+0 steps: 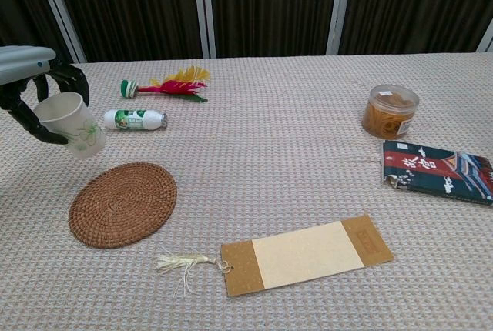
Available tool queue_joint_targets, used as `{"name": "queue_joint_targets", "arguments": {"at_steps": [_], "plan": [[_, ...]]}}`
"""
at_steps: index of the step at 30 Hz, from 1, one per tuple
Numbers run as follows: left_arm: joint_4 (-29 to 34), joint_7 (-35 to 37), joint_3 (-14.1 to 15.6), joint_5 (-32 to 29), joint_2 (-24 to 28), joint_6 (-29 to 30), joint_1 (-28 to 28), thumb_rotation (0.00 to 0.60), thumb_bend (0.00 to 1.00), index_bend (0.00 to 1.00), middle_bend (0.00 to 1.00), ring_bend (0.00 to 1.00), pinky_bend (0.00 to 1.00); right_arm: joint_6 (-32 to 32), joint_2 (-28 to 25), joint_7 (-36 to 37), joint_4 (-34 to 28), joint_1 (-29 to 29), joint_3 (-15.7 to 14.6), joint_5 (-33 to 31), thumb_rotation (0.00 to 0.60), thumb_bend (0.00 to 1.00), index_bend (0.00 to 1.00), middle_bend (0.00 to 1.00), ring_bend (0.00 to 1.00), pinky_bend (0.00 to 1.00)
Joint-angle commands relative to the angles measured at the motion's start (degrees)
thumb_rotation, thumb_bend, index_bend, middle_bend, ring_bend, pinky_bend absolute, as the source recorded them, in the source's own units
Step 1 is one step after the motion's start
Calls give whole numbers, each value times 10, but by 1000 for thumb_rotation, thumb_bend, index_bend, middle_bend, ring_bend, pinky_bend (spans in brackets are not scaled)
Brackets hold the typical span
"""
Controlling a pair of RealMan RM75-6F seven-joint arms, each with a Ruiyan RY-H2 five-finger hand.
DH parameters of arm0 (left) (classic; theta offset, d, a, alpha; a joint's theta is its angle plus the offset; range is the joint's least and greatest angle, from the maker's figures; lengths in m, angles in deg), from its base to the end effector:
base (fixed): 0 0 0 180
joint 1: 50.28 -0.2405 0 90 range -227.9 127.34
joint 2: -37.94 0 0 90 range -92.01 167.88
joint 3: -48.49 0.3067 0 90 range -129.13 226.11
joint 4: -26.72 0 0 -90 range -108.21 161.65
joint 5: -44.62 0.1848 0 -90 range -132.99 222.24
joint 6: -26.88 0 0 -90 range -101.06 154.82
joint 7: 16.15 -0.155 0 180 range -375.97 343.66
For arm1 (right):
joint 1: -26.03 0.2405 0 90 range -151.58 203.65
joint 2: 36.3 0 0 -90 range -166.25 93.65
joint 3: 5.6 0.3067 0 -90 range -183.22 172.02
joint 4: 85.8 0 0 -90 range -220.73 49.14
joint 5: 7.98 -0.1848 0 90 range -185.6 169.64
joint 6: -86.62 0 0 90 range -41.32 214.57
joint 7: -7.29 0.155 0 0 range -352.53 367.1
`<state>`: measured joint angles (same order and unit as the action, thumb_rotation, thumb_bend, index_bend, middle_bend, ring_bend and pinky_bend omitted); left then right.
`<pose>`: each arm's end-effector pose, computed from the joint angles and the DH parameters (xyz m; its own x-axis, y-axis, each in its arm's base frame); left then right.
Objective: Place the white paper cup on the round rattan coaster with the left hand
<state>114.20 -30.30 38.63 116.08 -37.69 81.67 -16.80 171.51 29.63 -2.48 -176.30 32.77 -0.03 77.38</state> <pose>-0.2503 0.3633 0.0898 0.5100 0.2186 0.8319 0.8458 -0.3034 -0.4388 -0.3417 -0.2140 0.2030 0.5400 0.0585 0.8396 -0.8403 -0.0188 0.5418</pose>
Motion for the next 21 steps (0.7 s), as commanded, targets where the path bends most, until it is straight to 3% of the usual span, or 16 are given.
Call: {"name": "queue_joint_targets", "arguments": {"at_steps": [1, 7, 17, 21], "plan": [[54, -20, 12, 23, 24, 5, 2, 600, 80, 431, 427, 332, 446, 0, -1, 3, -1, 0, 0, 0, 600, 0, 0, 0, 0, 0], [85, -74, 27, 14, 3, -13, 18, 600, 79, 432, 427, 332, 446, 2, -5, 10, -1, -1, 1, 0, 600, 0, 0, 0, 0, 0], [79, -153, 40, -32, -40, -16, 33, 600, 76, 424, 422, 330, 443, 2, -10, 23, 3, -3, 4, -7, 600, 0, 0, 0, 0, 0], [77, -170, 44, -47, -44, -16, 36, 600, 24, 345, 300, 228, 398, 2, -10, 24, 4, -2, 4, -8, 600, 0, 0, 0, 0, 0]]}}
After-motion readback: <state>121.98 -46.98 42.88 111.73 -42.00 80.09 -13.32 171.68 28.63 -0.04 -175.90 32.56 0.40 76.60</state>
